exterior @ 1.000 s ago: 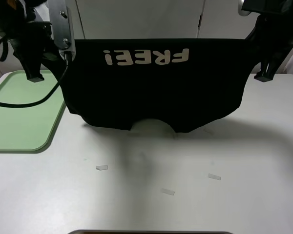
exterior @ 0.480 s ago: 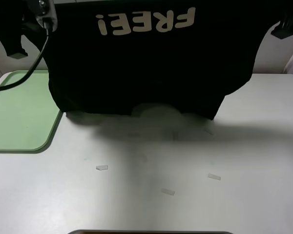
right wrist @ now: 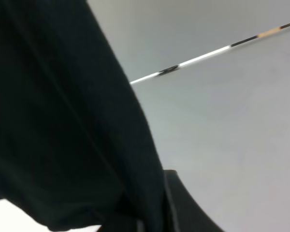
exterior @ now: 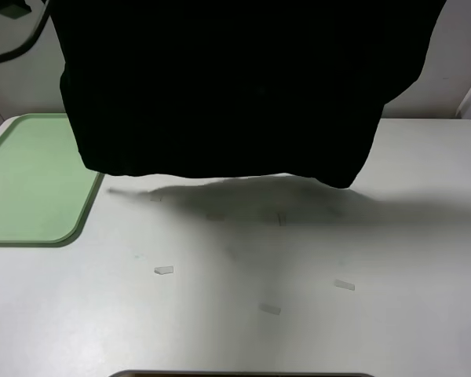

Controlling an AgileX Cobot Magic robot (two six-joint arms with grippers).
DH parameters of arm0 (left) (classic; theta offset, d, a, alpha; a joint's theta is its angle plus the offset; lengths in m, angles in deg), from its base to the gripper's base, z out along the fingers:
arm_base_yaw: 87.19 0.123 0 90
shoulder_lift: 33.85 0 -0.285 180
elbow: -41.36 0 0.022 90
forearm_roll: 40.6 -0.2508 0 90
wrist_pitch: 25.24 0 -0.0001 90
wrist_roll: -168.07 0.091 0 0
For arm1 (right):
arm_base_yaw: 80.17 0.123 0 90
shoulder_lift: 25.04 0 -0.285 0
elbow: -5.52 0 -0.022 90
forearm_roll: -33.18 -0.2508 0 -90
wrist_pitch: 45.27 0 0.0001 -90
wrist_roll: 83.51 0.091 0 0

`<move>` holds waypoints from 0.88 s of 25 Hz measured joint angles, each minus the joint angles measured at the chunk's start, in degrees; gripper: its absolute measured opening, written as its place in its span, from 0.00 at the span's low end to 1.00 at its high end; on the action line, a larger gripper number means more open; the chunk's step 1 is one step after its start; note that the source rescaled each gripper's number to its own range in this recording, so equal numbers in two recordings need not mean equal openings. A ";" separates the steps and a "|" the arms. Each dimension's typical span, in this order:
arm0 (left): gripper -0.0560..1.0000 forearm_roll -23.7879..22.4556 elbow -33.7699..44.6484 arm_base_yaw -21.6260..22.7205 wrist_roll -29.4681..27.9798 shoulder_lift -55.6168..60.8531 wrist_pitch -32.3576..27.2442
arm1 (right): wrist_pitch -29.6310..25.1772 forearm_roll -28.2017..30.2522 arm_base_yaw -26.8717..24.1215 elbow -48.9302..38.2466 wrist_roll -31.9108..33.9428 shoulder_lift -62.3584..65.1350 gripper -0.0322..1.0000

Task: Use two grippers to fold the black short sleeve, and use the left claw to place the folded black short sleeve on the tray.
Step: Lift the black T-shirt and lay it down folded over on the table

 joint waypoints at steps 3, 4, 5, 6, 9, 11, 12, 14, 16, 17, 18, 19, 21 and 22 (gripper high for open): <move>0.06 0.00 -2.33 0.00 0.00 0.00 -0.87 | -2.00 -0.12 0.00 2.78 0.00 0.05 0.03; 0.06 0.00 -3.15 0.00 0.05 0.02 -1.35 | -2.79 -0.18 0.00 3.51 0.00 0.05 0.03; 0.06 0.00 -3.84 0.00 0.05 0.02 -1.89 | -3.61 -0.33 0.00 4.31 0.00 0.05 0.03; 0.06 0.12 -4.69 -0.07 0.05 0.02 -3.00 | -4.72 -0.46 0.00 4.94 0.00 0.05 0.03; 0.06 0.55 -6.67 -0.43 0.28 0.06 -6.25 | -9.02 -1.00 0.00 5.79 0.00 0.16 0.03; 0.06 0.89 -7.11 -0.43 0.73 0.06 -8.62 | -11.92 -1.53 0.00 5.79 0.04 0.43 0.03; 0.06 1.07 -7.10 -0.43 0.94 0.06 -9.72 | -12.75 -1.75 0.00 5.79 0.04 0.68 0.03; 0.06 1.36 -7.10 -0.65 1.10 0.13 -13.16 | -14.76 -2.14 0.00 5.79 0.04 1.61 0.03; 0.06 1.67 -7.10 -1.37 1.10 0.48 -15.59 | -16.75 -2.41 0.00 5.79 0.04 2.70 0.03; 0.06 1.82 -7.10 -1.80 1.12 0.84 -16.98 | -17.98 -2.53 0.00 5.79 0.11 3.26 0.03; 0.06 1.96 -7.10 -2.38 1.12 1.33 -18.34 | -19.17 -2.68 0.00 5.79 0.32 3.85 0.03; 0.06 2.06 -7.10 -2.93 1.12 1.79 -19.76 | -19.83 -2.82 0.00 5.79 0.64 4.49 0.03; 0.06 2.50 -7.22 -4.11 1.12 3.01 -22.67 | -20.58 -3.18 0.00 5.79 1.76 5.77 0.03; 0.06 2.67 -7.26 -4.67 1.12 3.52 -24.27 | -20.90 -3.39 0.00 5.79 2.64 6.55 0.03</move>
